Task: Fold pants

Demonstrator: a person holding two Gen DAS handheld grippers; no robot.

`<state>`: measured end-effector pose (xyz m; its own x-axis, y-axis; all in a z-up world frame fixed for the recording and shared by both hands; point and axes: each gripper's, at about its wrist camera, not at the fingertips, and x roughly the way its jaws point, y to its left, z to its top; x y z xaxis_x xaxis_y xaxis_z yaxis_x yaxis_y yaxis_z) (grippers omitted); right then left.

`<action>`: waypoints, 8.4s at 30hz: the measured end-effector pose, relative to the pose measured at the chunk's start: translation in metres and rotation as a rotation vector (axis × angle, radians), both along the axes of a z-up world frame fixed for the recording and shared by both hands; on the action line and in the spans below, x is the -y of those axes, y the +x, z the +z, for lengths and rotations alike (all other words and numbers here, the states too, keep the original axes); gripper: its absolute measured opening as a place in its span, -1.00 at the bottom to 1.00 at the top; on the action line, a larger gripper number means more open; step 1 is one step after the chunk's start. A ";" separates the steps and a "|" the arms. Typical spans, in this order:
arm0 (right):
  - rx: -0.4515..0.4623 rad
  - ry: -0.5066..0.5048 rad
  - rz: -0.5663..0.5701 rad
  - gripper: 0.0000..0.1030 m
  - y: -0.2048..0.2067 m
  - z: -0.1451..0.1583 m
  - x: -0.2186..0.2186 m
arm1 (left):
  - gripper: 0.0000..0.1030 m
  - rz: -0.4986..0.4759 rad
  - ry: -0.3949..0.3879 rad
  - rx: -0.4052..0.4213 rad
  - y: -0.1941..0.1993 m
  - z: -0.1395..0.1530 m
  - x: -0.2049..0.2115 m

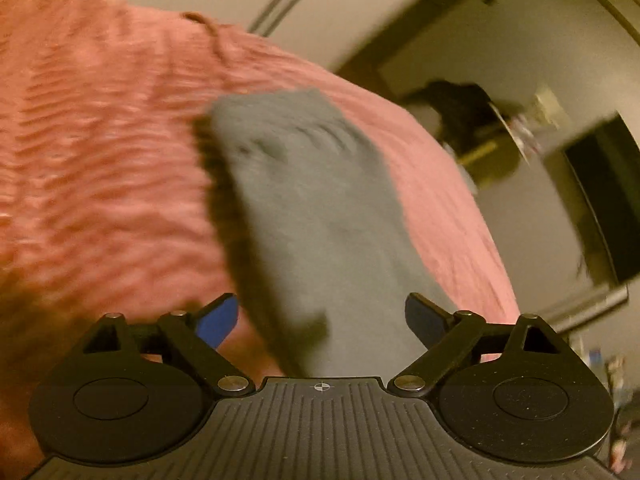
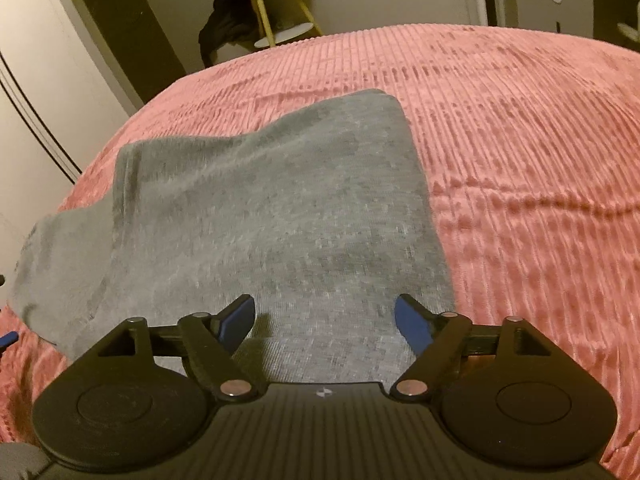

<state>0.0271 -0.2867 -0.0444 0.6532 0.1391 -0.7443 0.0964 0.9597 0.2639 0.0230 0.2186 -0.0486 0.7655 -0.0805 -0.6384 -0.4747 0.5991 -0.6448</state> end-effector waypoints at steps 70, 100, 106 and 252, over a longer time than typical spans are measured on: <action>0.063 0.202 -0.071 0.58 -0.018 0.003 0.024 | 0.85 -0.558 0.569 0.192 -0.029 0.092 0.251; 0.278 -0.310 0.298 0.90 0.020 0.021 -0.105 | 0.85 -0.307 0.184 -0.038 -0.027 0.026 0.164; 0.301 -0.419 0.335 0.86 0.036 0.007 -0.133 | 0.85 -0.311 0.178 -0.059 -0.023 0.020 0.164; 0.106 0.029 0.000 -1.00 -0.008 0.028 0.043 | 0.43 -0.672 0.641 -0.169 0.023 0.015 0.267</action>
<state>0.0190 -0.3300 -0.0163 0.7282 0.1600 -0.6664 0.0660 0.9515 0.3005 0.0457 -0.0489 -0.0338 0.5797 -0.0664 -0.8121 0.0415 0.9978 -0.0520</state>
